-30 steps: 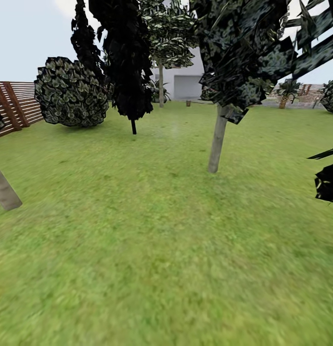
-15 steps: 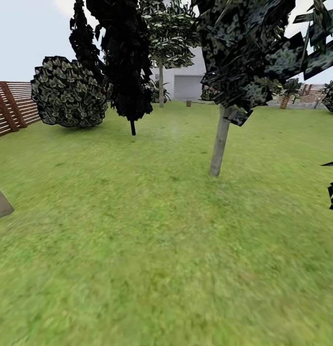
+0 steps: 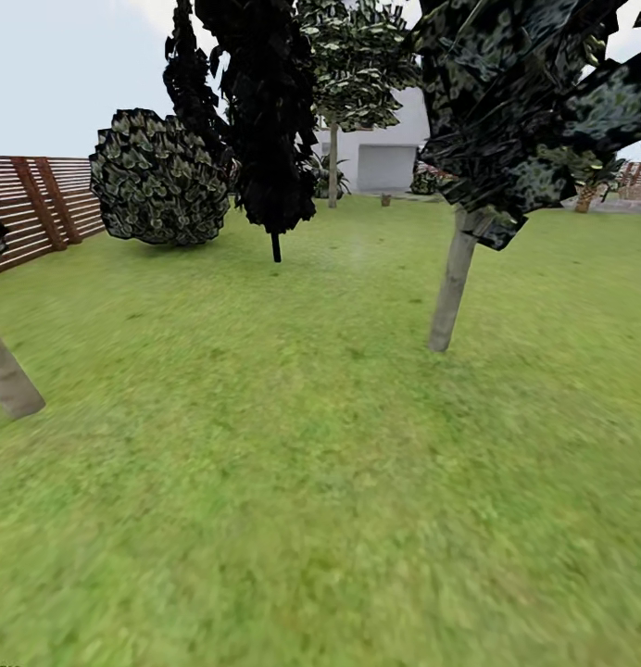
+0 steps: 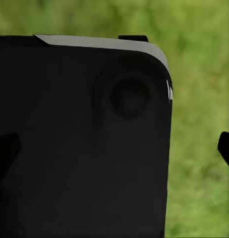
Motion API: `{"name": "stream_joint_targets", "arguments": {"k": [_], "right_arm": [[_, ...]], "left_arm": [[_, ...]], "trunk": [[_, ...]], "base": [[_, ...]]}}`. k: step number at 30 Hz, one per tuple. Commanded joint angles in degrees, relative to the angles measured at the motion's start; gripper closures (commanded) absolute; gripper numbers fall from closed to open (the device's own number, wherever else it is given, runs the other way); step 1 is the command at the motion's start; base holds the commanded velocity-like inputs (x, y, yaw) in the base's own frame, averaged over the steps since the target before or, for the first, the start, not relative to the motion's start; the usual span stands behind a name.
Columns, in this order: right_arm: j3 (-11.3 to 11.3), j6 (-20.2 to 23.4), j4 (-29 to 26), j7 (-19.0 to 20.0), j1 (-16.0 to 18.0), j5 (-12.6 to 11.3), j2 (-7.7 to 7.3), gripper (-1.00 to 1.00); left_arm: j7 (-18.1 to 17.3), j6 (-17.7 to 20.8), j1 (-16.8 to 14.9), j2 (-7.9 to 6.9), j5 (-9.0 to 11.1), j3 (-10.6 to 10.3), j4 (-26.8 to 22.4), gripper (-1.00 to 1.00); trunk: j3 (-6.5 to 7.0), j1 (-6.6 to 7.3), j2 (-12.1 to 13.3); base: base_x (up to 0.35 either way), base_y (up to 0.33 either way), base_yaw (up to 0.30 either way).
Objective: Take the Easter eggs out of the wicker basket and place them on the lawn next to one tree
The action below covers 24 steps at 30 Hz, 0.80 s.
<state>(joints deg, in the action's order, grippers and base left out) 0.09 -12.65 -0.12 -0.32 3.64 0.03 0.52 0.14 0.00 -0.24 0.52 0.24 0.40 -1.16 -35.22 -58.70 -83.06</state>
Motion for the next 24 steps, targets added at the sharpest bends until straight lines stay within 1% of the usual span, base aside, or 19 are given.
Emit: {"name": "stream_joint_targets", "arguments": {"k": [1,5,8,18,22,24], "right_arm": [[0.0,-0.19,0.03,-0.03,0.02,0.02,0.01,-1.0],[0.0,-0.19,0.03,-0.03,-0.01,-0.03,0.01,-1.0],[-0.13,-0.19,-0.02,-0.03,0.01,-0.4,-0.1,-1.0],[-0.18,-0.11,-0.24,-0.03,0.03,-0.29,-0.69,-1.0],[-0.11,-0.1,-0.24,-0.03,0.01,-0.22,-1.83,-1.0],[-0.09,-0.1,-0.18,-0.03,0.02,-0.21,-1.96,-1.0]], "left_arm": [[0.02,-0.02,-0.02,0.01,0.02,0.04,-0.02,-1.0],[0.03,-0.02,-0.02,0.01,0.02,0.04,-0.01,-1.0],[0.02,0.0,-0.02,0.01,0.02,0.04,-0.02,-1.0],[-0.01,0.0,-0.02,0.01,0.02,0.04,-0.02,-1.0],[0.03,0.0,-0.02,0.02,0.02,0.04,-0.02,-1.0],[0.02,0.0,-0.02,0.01,0.02,0.04,-0.03,-1.0]], "trunk": [[-0.07,-0.03,-0.02],[-0.18,-0.03,-0.02],[-0.22,-0.03,-0.02],[-0.24,-0.03,-0.02],[-0.25,-0.03,-0.02],[-0.25,-0.03,-0.02]], "base": [[0.34,0.0,0.287],[0.34,0.0,0.283],[0.34,0.0,0.135],[0.34,0.0,0.016],[0.34,0.0,0.0],[0.34,0.0,0.0]]}}
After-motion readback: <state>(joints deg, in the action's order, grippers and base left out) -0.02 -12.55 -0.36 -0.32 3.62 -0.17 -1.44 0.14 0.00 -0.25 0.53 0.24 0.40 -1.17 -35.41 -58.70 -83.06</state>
